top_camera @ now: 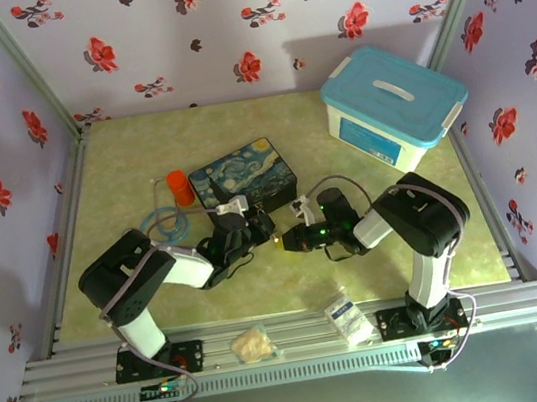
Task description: Unlock a padlock with a key
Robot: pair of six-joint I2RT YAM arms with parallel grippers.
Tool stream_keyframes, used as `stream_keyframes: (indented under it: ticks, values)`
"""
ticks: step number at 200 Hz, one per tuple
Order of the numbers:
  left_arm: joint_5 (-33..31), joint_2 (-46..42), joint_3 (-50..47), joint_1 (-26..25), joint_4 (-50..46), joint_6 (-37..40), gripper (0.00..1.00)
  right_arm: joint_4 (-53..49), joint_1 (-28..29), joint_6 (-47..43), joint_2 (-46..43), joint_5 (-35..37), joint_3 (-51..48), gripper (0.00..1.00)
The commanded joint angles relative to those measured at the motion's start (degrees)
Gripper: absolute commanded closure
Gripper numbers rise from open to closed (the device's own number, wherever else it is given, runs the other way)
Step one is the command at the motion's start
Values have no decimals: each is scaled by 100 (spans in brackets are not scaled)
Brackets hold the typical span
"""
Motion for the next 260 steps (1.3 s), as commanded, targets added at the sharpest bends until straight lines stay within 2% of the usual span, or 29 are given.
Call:
stream_keyframes:
  ticks: [1,25,58,93,139,173,223,260]
  values:
    - [55,99,-80,28,768,-149,90,1002,-42,410,69,-228,-93,100]
    - [58,104,-131,31,890,-170,93,902,-98,380,98,-253,-113,100]
    - [105,156,-241,30,1240,-326,94,2425,-397,1384,696,-517,-208,100]
    - [98,232,-251,39,1322,-396,94,2982,-402,1551,930,-584,-339,100]
    - [101,291,-179,57,1309,-396,94,1669,-381,853,442,-599,-465,100]
    - [107,242,-160,57,1319,-438,94,1170,-351,734,360,-621,-389,100]
    - [184,188,-124,57,1303,-456,94,1848,-218,1226,732,-702,-176,100]
    - [237,289,-109,18,1435,-549,94,1752,-218,1243,823,-698,-41,100]
